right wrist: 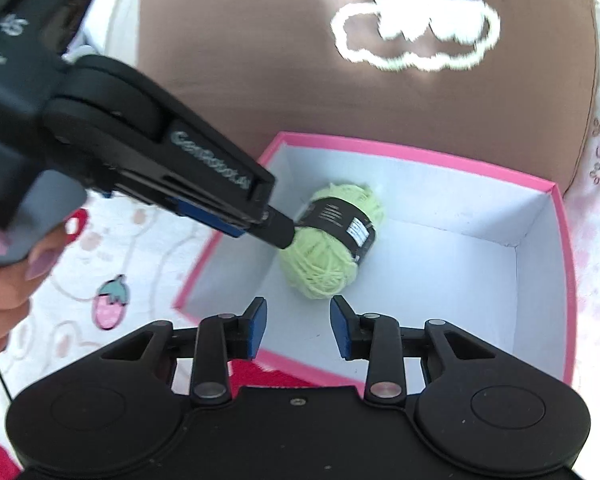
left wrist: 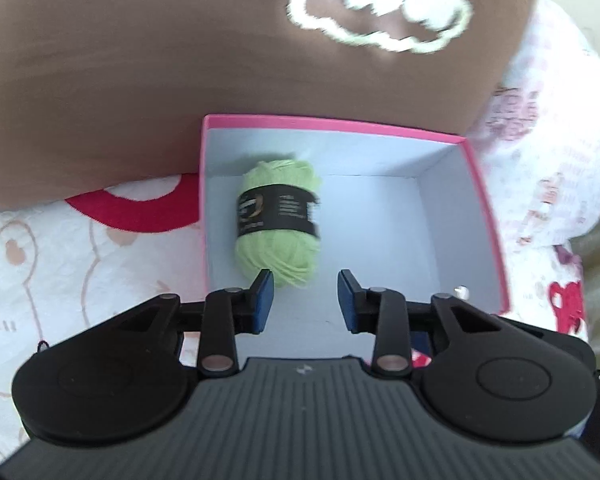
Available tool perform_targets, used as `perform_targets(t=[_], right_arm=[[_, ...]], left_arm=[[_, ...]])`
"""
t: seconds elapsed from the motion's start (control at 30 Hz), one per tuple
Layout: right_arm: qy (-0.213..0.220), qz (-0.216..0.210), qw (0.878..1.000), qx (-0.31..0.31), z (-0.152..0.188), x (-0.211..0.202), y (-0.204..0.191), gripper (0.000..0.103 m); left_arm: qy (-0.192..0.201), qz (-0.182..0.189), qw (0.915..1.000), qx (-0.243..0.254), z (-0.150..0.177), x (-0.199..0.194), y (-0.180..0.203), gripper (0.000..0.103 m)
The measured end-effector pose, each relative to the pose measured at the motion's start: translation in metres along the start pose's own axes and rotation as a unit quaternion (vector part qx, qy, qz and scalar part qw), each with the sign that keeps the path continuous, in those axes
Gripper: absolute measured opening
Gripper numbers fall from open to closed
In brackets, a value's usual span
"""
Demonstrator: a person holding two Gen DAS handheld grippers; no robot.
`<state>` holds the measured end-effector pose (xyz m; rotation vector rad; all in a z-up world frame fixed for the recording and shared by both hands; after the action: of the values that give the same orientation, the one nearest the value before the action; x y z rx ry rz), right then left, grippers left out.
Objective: Organize objects
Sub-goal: 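Lift the left tool out of the box and back away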
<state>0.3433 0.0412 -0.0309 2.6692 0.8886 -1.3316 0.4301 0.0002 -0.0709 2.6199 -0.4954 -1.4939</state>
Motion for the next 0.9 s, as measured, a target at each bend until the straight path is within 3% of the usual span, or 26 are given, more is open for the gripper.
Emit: perform_targets(t=[0.2,0.3,0.5,0.6,0.67,0.9], right_arm=[[0.012,0.017,0.999,-0.029,0.023,-0.042,-0.008,0.040],[0.004,0.025,0.999,-0.044,0.030,-0.061,-0.012,0.041],[0.004,0.033,0.998,-0.052,0.043,-0.096,-0.010,0.044],[-0.004,0.038,0.998,-0.051,0.054,-0.110,-0.004,0.056],[-0.013,0.040,0.998,-0.046,0.063,-0.118,0.000,0.069],[0.015,0.049,0.997,-0.056,0.081,-0.160,0.007,0.090]], left_arm=[[0.006,0.001,0.9999,0.014,0.008,-0.034,0.015,0.040],[-0.010,-0.008,0.9999,0.007,0.021,-0.059,0.015,0.041],[-0.031,0.023,0.9991,0.018,0.048,-0.089,0.038,0.046],[-0.020,0.045,0.9978,0.045,0.060,-0.110,0.055,0.056],[-0.021,0.042,0.9969,0.063,0.068,-0.122,0.064,0.060],[-0.015,0.029,0.9922,0.121,0.098,-0.167,0.091,0.074]])
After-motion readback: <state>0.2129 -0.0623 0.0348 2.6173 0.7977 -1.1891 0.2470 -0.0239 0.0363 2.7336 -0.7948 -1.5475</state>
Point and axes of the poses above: each gripper's, at about its wrist camera, not at the fingertips, and x roughly the way its jaws point, y to its right, z to its underside, the point moved 10 cm from there along x, roughly the way its jaws point, and after that the axes turned 10 degrees about x, right-handed, at the moved point
